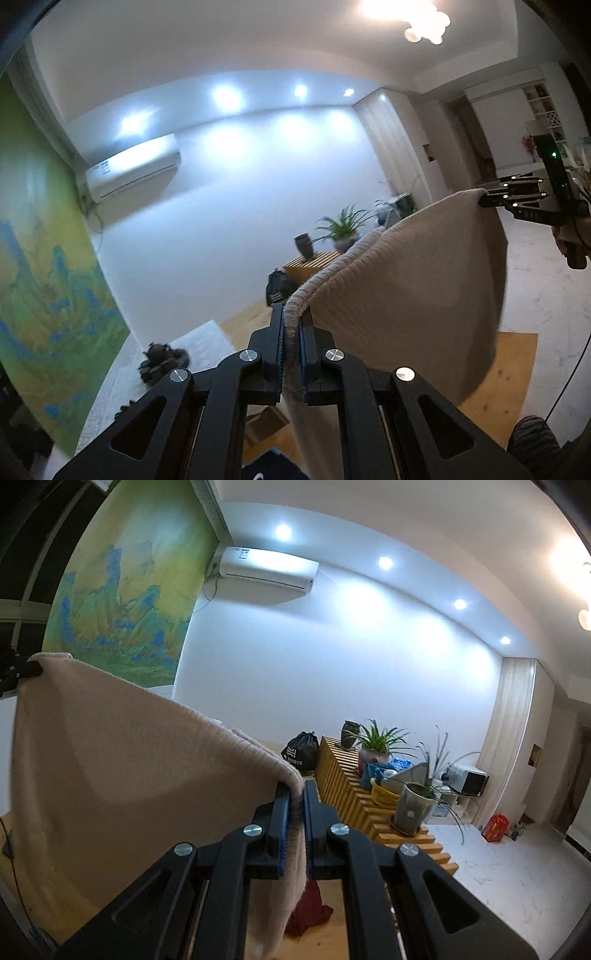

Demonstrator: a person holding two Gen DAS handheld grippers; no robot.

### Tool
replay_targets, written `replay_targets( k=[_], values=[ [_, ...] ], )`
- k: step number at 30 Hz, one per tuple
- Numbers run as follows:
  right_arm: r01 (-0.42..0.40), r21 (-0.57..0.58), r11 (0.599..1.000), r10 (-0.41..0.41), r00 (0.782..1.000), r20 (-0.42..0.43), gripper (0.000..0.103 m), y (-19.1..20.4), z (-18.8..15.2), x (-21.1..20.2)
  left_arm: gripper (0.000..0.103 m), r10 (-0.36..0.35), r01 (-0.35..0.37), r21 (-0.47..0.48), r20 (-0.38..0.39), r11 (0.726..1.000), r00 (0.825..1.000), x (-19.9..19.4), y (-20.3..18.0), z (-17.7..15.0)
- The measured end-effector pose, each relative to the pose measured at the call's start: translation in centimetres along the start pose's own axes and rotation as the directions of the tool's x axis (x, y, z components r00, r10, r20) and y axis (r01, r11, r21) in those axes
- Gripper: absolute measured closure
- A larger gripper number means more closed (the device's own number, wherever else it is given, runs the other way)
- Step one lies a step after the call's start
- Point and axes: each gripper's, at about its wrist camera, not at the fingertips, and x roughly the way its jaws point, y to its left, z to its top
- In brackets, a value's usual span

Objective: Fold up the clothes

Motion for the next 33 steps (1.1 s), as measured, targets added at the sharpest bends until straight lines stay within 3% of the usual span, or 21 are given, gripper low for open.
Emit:
replay_targets(
  k=[3,6,8,11,13,16,18,20,22,23,25,26,27,29,32,33],
  values=[
    [0.0,-0.023,1.0,-0.001,1.0,-0.024,0.096,1.7,-0.1,3.1,0.097,0.002,-0.003,-0.004,-0.055,1.0,0.998,2.3,1.2,-2.2],
    [-0.012,-0.061,0.998,0.007,0.996,-0.084,0.096,3.7,-1.6,8.5,0.096,-0.006,0.003,-0.02,-0.151,1.0,0.989,7.3,2.3,-6.0],
    [-0.025,-0.078,0.997,0.014,0.991,-0.134,0.096,4.9,-3.4,13.0,0.096,-0.014,0.007,-0.035,-0.224,0.999,0.974,11.4,3.2,-9.2],
    [-0.067,-0.082,0.994,0.046,0.971,-0.234,0.096,6.9,-7.7,21.4,0.096,-0.036,0.017,-0.06,-0.345,0.998,0.938,19.0,3.5,-15.4],
    [-0.107,-0.076,0.991,0.077,0.944,-0.32,0.096,8.5,-11.8,27.7,0.096,-0.053,0.022,-0.078,-0.423,0.997,0.904,24.2,3.6,-19.7],
    [-0.15,-0.076,0.986,0.099,0.884,-0.457,0.096,11.6,-19.0,37.3,0.096,-0.068,0.028,-0.08,-0.557,0.996,0.827,32.3,2.1,-26.9],
    [-0.167,-0.068,0.984,0.103,0.828,-0.551,0.095,13.5,-23.8,43.1,0.095,-0.056,0.025,-0.057,-0.64,0.998,0.766,37.4,0.4,-31.7],
    [-0.192,-0.059,0.98,0.109,0.755,-0.647,0.095,15.3,-28.3,47.9,0.092,-0.048,0.04,-0.029,-0.702,0.999,0.711,41.6,-1.4,-35.6],
    [-0.207,-0.048,0.977,0.114,0.702,-0.703,0.094,16.1,-31.3,50.5,0.092,-0.019,0.037,0.007,-0.745,0.999,0.666,44.4,-2.4,-38.1],
    [-0.215,-0.035,0.976,0.126,0.688,-0.714,0.092,16.0,-31.9,50.9,0.092,-0.008,0.037,0.021,-0.755,0.999,0.655,45.1,-2.6,-38.7],
    [-0.232,-0.005,0.973,0.159,0.681,-0.715,0.081,15.1,-32.0,50.2,0.092,-0.008,0.039,0.022,-0.763,0.999,0.646,45.3,-2.3,-39.1],
    [-0.233,0.005,0.972,0.17,0.693,-0.7,0.071,14.1,-31.4,49.1,0.092,-0.002,0.029,0.023,-0.762,0.999,0.648,44.9,-1.9,-38.9],
    [-0.231,0.014,0.973,0.178,0.711,-0.68,0.06,12.9,-30.7,47.8,0.091,0.007,0.018,0.025,-0.758,1.0,0.652,44.3,-1.5,-38.6],
    [-0.239,0.053,0.97,0.215,0.729,-0.65,0.051,11.1,-29.8,44.9,0.088,-0.011,0.01,-0.005,-0.733,1.0,0.68,41.7,-1.1,-37.4],
    [-0.249,0.106,0.963,0.256,0.715,-0.65,0.051,8.9,-30.5,40.2,0.08,-0.098,0.084,-0.055,-0.698,0.995,0.71,37.4,-2.7,-36.4],
    [-0.251,0.123,0.96,0.267,0.699,-0.663,0.051,8.5,-31.3,38.9,0.08,-0.127,0.117,-0.062,-0.695,0.991,0.708,36.0,-3.8,-36.5]
  ],
)
